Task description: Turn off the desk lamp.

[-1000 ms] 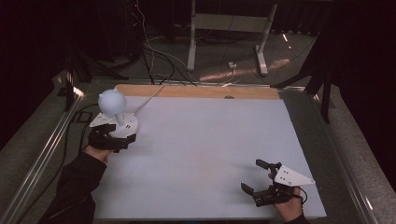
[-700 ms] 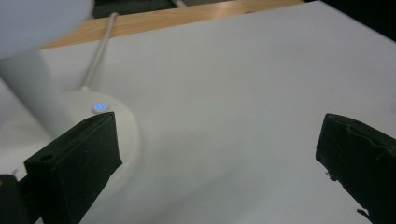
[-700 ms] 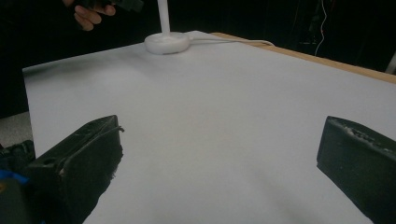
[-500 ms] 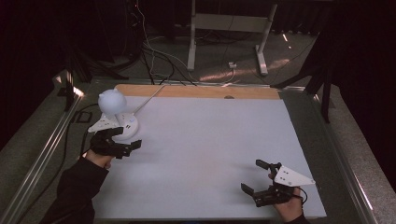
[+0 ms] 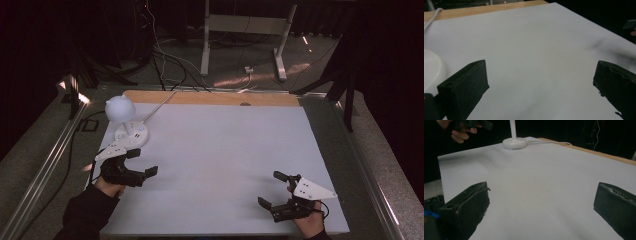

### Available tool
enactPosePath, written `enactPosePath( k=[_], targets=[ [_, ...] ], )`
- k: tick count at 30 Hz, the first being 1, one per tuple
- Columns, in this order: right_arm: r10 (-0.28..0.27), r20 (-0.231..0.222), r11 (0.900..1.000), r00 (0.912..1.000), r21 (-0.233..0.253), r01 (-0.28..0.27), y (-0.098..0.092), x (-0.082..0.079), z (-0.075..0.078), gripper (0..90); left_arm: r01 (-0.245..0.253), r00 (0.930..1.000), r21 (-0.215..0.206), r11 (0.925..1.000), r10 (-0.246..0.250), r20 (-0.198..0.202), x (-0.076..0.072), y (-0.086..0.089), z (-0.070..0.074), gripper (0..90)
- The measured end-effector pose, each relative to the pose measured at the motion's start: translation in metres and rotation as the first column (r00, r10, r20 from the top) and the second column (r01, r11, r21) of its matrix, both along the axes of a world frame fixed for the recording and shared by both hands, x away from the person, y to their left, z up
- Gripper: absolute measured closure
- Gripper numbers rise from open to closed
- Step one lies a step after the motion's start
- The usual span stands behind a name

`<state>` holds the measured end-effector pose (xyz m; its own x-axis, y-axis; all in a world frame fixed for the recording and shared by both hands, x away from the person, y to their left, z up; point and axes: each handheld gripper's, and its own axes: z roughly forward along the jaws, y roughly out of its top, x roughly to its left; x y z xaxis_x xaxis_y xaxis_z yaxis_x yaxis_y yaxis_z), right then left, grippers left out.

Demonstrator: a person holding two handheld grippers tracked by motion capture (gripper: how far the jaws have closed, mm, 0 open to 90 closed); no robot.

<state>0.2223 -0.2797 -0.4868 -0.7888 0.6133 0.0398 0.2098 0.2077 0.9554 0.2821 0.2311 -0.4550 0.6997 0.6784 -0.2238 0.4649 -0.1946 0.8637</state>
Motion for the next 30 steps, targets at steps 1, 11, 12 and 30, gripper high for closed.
enactPosePath(
  k=[1, 11, 12, 30],
  targets=[
    [0.000, 0.001, 1.000, 1.0000, 0.001, 0.000, 0.000, 0.000, 0.000, 0.0, 0.005, 1.0000, -0.007, 1.0000, -0.005, 0.001, -0.003, -0.001, -0.001, 0.4],
    [0.004, -0.002, 1.000, 1.0000, 0.001, -0.004, 0.001, 0.000, 0.000, 0.0, 0.039, 0.9992, -0.009, 0.9992, -0.039, 0.006, -0.024, -0.011, -0.017, 0.4],
    [0.004, -0.001, 1.000, 1.0000, 0.001, -0.004, 0.000, 0.000, 0.000, 0.0, 0.042, 0.9991, -0.009, 0.9991, -0.042, 0.001, -0.026, -0.012, -0.019, 0.5],
    [0.005, -0.008, 1.000, 1.0000, -0.004, -0.005, 0.000, 0.000, -0.001, 0.0, 0.139, 0.9902, 0.064, 0.9882, -0.140, 0.005, -0.054, -0.013, -0.055, 0.5]
  ],
)
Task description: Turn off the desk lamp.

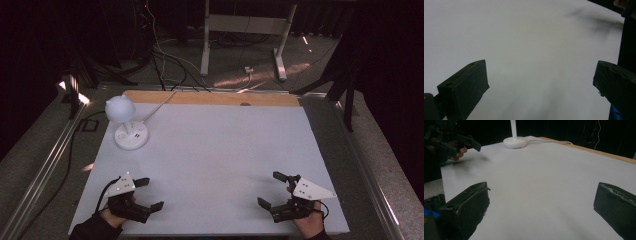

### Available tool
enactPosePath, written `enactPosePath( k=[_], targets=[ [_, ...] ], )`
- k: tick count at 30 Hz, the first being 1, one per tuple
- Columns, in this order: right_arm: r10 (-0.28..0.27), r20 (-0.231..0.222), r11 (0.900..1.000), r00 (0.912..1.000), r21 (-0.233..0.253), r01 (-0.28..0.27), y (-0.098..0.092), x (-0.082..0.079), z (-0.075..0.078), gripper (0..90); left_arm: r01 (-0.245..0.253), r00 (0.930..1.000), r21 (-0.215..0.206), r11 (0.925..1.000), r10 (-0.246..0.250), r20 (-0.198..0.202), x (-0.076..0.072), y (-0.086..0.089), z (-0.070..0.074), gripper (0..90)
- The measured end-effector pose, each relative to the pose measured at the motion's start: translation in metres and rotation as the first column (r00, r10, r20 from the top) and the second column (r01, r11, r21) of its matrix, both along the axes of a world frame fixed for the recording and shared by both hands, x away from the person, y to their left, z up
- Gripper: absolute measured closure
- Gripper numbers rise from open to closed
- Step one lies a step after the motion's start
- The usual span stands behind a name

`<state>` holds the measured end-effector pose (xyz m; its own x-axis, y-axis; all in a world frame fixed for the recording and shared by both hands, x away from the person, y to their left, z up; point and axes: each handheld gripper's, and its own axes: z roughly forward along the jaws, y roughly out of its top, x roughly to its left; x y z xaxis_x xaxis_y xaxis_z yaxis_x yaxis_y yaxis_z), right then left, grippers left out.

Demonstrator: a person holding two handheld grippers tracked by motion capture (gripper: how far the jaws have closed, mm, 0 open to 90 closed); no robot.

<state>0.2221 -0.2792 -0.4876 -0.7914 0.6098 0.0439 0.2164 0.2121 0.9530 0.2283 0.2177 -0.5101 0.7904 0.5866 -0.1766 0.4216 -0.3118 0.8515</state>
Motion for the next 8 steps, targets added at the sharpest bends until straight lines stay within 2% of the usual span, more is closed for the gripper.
enactPosePath(
  k=[3, 5, 8],
  targets=[
    [0.003, 0.001, 1.000, 1.0000, -0.004, -0.003, -0.0001, 0.0007, -0.0001, 0.0, -0.015, 0.9999, 0.007, 0.9999, 0.015, 0.005, -0.0008, 0.0014, -0.0034, 0.5],
    [0.003, 0.002, 1.000, 1.0000, -0.002, -0.003, -0.0001, 0.0006, 0.0003, 0.0, -0.023, 0.9997, -0.016, 0.9996, 0.023, 0.007, -0.0004, 0.0043, -0.0037, 0.5],
    [0.001, 0.006, 1.000, 1.0000, -0.001, -0.001, -0.0005, 0.0003, 0.0008, 0.0, -0.035, 0.9993, -0.027, 0.9990, 0.035, 0.012, 0.0001, 0.0064, -0.0022, 0.5]
  ],
)
